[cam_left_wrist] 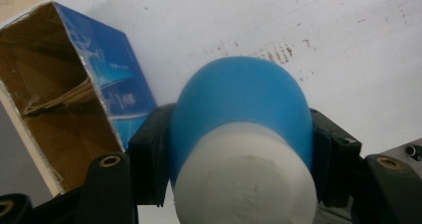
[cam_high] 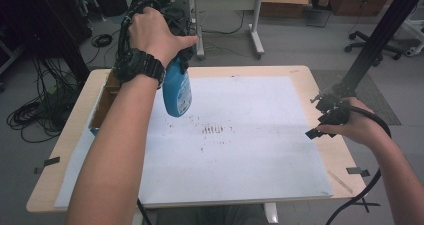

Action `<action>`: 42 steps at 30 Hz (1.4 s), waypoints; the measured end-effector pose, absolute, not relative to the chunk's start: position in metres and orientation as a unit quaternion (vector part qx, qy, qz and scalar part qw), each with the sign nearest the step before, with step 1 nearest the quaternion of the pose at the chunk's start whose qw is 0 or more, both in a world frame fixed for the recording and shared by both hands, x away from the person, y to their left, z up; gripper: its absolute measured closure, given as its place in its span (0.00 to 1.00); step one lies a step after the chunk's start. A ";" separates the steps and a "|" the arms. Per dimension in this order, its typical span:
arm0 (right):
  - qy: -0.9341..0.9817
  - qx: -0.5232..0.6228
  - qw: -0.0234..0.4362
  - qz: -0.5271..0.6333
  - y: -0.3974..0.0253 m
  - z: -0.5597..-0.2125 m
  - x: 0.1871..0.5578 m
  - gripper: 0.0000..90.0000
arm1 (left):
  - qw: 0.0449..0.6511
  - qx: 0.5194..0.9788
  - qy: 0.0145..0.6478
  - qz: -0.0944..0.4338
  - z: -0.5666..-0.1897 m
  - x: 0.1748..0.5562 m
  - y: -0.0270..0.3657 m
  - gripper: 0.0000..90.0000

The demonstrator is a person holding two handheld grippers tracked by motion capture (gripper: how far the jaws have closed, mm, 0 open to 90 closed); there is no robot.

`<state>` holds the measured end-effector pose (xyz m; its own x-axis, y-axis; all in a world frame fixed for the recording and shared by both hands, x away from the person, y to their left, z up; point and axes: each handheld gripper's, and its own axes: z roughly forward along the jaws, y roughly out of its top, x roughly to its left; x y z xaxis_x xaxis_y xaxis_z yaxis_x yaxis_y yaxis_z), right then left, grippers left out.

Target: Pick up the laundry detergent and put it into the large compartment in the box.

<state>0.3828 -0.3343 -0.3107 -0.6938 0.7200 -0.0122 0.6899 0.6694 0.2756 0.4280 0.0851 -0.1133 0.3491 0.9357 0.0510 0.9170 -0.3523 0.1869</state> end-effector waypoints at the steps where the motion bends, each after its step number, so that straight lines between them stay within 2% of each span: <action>1: 0.911 0.387 0.059 0.125 -0.334 -0.311 0.383 0.23 | 0.062 0.817 0.568 0.074 -0.112 0.428 0.087 0.42; 9: 0.911 0.389 0.058 0.122 -0.335 -0.314 0.385 0.23 | 0.066 0.811 0.577 0.071 -0.106 0.432 0.100 0.42; 26: 0.908 0.397 0.056 0.118 -0.337 -0.316 0.388 0.23 | 0.060 0.768 0.632 0.086 -0.094 0.432 0.163 0.42; 42: 0.910 0.396 0.054 0.115 -0.334 -0.322 0.392 0.23 | 0.050 0.733 0.670 0.106 -0.091 0.430 0.204 0.42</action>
<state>0.3919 -0.3336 -0.3223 -0.6813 0.7320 -0.0073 0.7073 0.6608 0.2513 0.4298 0.2038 -0.0908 0.0805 0.9928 0.0882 0.9714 -0.0980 0.2161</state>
